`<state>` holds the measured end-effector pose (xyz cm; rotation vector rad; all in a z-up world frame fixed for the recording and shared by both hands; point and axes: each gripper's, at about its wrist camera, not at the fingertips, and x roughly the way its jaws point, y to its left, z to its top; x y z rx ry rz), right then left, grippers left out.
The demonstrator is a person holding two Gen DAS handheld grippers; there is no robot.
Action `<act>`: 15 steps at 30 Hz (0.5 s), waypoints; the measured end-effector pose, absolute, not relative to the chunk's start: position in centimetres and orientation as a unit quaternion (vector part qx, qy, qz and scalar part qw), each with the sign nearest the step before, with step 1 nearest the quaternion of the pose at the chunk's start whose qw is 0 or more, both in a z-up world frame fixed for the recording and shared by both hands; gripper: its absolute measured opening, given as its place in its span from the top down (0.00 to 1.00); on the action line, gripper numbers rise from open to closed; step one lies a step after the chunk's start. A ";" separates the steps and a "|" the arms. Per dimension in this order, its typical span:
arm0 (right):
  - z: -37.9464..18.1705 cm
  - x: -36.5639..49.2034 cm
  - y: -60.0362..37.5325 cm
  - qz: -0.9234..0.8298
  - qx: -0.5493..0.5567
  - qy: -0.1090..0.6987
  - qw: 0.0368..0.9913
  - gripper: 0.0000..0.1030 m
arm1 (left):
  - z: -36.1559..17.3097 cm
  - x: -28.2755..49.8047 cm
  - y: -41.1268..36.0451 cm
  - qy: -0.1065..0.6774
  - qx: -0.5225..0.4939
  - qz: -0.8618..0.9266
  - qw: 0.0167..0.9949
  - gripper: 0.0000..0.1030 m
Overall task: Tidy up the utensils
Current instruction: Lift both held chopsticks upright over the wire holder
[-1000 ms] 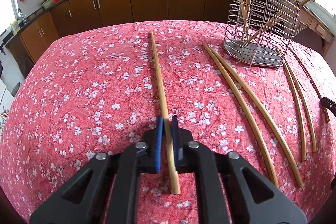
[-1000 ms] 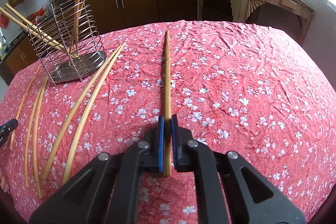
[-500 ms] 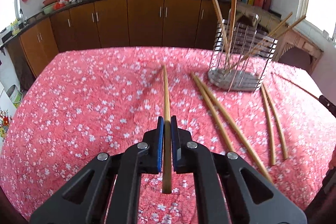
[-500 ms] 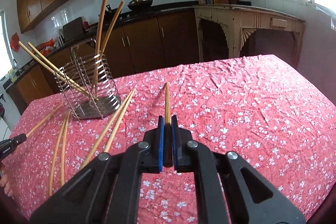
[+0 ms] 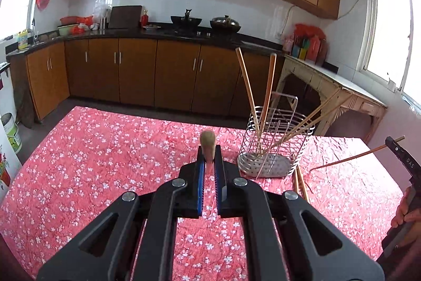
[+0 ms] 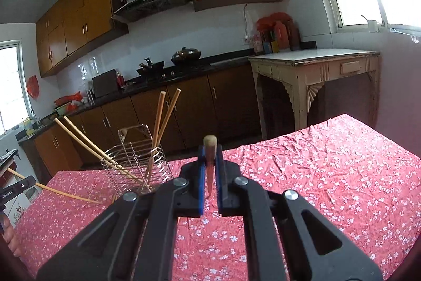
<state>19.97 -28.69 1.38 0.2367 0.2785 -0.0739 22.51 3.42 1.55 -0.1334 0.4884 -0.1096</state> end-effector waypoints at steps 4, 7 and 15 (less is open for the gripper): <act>2.6 19.8 -28.5 -0.034 0.113 0.125 0.985 0.92 | 2.0 22.6 3.6 0.233 -0.068 -0.051 0.969 0.94; 3.2 19.6 -28.5 -0.033 0.111 0.118 0.986 0.92 | 2.2 22.7 3.6 0.231 -0.068 -0.048 0.969 0.94; 6.0 19.5 -28.0 -0.019 0.110 0.104 0.988 0.92 | 4.1 22.6 3.3 0.216 -0.060 -0.048 0.973 0.94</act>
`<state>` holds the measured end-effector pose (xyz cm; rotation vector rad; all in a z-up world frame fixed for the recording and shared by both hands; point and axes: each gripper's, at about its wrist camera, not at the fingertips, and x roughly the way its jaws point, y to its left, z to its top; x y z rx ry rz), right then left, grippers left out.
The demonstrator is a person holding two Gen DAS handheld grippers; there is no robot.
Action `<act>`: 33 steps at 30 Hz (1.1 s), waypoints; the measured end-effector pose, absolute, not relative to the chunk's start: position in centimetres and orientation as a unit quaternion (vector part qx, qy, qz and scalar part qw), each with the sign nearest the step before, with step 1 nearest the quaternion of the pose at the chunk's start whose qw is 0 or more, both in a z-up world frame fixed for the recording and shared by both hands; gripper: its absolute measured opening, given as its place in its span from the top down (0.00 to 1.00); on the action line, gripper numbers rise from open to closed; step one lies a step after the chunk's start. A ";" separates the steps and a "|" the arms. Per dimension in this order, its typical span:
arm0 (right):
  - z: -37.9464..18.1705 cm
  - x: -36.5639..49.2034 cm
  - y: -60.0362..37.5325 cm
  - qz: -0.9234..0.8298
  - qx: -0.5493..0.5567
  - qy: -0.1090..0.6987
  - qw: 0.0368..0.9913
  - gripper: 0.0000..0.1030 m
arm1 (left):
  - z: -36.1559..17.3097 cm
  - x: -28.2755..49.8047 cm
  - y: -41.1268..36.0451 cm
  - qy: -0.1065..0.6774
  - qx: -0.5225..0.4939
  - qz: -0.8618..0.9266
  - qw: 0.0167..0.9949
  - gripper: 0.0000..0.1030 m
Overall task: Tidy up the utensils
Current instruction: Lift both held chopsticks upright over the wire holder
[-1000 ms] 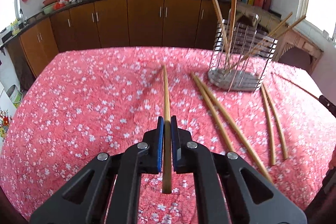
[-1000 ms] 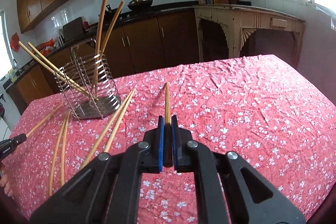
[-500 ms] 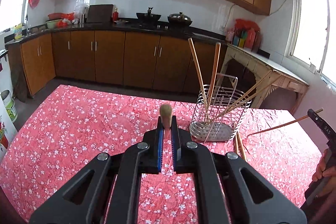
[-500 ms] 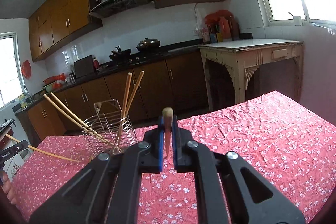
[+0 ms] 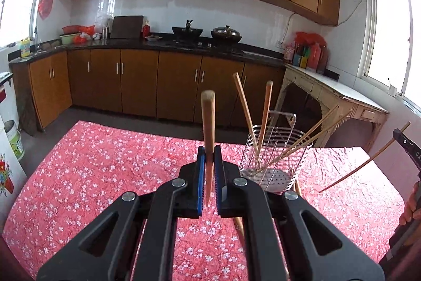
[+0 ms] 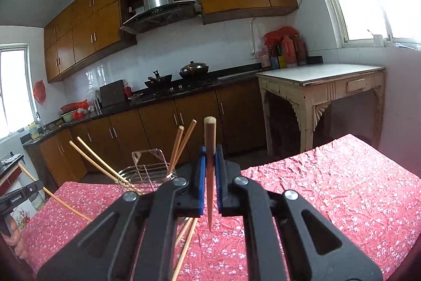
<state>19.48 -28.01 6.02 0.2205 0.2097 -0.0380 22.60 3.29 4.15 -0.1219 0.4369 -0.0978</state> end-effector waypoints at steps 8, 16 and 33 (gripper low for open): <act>11.8 18.8 -27.8 0.030 0.145 0.070 0.987 0.92 | 9.9 21.8 0.9 0.171 -0.065 -0.082 0.980 0.94; 15.7 20.4 -25.9 0.059 0.149 0.043 0.986 0.92 | 14.9 22.8 -2.6 0.120 -0.088 -0.101 0.984 0.94; 12.0 29.7 -22.4 0.063 0.138 0.110 0.982 0.92 | 11.4 30.8 -4.6 0.157 -0.084 -0.072 0.981 0.94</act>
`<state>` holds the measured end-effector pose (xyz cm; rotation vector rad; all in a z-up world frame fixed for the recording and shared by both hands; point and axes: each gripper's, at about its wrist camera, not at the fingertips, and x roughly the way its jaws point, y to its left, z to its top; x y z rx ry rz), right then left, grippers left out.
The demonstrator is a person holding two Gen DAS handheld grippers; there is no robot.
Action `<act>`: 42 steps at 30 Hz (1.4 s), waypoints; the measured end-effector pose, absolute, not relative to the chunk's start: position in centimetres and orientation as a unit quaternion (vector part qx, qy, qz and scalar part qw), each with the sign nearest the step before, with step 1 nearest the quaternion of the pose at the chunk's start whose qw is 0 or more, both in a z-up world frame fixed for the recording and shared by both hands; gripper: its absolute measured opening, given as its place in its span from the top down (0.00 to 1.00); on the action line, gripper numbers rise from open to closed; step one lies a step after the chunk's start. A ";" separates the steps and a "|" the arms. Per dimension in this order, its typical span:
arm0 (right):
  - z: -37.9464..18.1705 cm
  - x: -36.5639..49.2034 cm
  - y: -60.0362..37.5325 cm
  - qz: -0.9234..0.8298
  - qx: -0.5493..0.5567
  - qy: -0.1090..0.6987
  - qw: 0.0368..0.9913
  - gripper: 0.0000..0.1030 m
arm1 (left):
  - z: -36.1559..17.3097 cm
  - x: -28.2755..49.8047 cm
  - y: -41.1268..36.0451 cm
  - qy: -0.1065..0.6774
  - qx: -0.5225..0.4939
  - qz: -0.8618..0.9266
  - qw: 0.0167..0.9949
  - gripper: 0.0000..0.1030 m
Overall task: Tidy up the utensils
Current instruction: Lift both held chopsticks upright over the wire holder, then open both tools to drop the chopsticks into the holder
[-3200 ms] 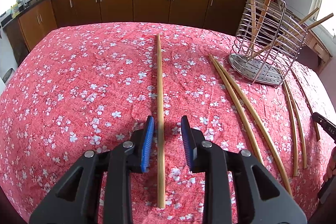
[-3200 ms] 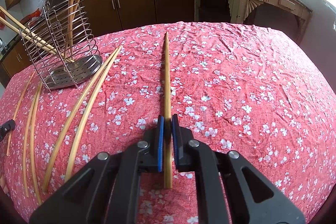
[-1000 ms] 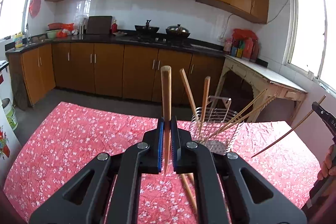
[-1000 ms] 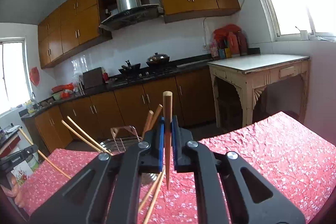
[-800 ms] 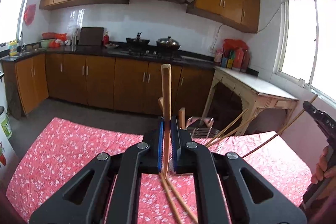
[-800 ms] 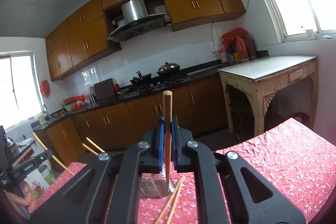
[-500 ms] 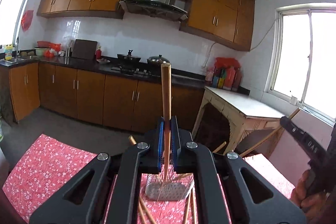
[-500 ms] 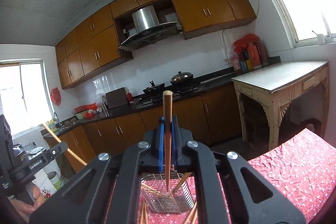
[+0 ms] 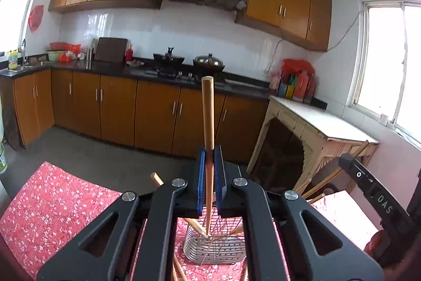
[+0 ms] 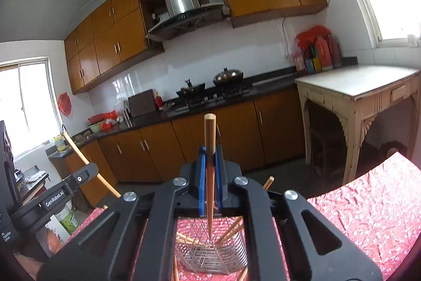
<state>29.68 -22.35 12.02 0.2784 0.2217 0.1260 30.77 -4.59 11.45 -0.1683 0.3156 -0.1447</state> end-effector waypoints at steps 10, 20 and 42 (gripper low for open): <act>8.7 32.1 -22.6 0.050 0.141 0.162 0.975 0.90 | 9.6 32.1 -4.5 0.191 -0.076 -0.067 0.976 0.94; 8.9 29.2 -23.5 0.009 0.114 0.145 0.983 0.67 | 10.3 30.7 -3.4 0.198 -0.079 -0.048 0.976 0.83; -4.2 19.8 -25.0 -0.017 0.142 0.288 0.947 0.65 | 3.4 21.3 2.2 0.240 -0.062 0.006 0.969 0.64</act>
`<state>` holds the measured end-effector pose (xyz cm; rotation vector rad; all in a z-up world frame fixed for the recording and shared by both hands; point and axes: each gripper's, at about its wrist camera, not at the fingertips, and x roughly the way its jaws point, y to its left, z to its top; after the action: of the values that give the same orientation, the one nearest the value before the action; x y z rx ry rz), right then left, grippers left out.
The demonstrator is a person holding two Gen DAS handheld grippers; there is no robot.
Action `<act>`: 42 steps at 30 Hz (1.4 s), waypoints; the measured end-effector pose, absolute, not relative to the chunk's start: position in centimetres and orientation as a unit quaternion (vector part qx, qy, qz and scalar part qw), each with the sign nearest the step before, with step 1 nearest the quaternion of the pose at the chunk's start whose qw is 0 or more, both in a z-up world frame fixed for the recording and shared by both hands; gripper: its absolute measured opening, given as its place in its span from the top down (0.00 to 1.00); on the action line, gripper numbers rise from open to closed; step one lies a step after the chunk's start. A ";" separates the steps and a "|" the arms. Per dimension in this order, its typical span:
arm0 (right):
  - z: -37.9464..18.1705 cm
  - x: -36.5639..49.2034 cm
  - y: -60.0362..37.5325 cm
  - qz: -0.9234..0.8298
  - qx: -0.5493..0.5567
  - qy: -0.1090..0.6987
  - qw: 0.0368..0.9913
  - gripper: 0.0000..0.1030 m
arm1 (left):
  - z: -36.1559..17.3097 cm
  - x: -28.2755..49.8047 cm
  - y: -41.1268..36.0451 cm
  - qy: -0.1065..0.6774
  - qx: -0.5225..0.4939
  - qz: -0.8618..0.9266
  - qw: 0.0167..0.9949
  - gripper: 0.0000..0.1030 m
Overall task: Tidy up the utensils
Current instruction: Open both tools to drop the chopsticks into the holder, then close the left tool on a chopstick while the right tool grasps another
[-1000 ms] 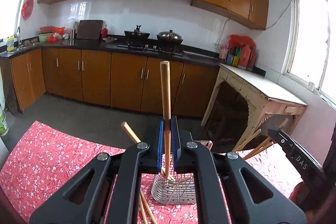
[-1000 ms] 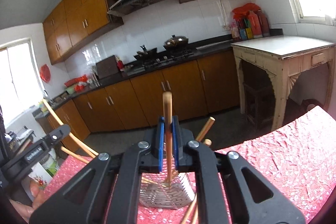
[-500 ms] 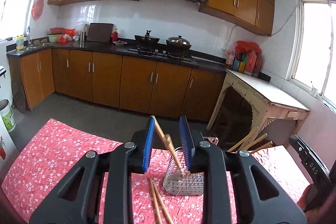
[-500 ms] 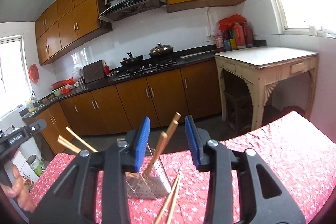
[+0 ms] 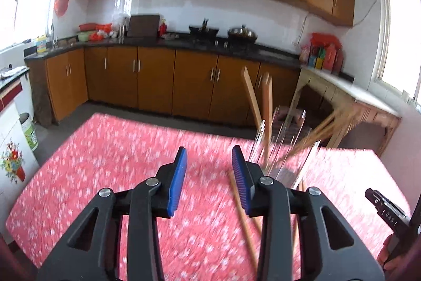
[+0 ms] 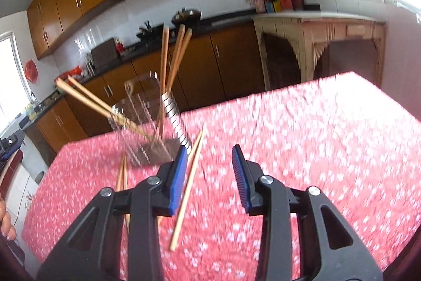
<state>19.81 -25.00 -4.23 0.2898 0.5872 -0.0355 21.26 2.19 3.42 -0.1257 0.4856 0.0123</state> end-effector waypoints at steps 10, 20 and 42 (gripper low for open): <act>-10.5 21.1 -20.0 0.034 0.113 0.372 0.921 0.68 | -5.5 22.1 0.8 0.328 -0.041 -0.002 0.944 0.52; -12.5 22.8 -18.2 0.039 0.095 0.411 0.906 0.76 | -7.9 22.0 -0.7 0.358 -0.026 -0.022 0.933 0.47; -12.3 25.6 -28.5 -0.086 0.162 0.409 0.894 0.93 | -11.2 25.1 -6.0 0.428 -0.015 -0.057 0.902 0.76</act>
<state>25.64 -28.50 -12.34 0.3353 0.8492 -0.1776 25.06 -5.98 -11.21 -0.0302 0.8845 -0.1182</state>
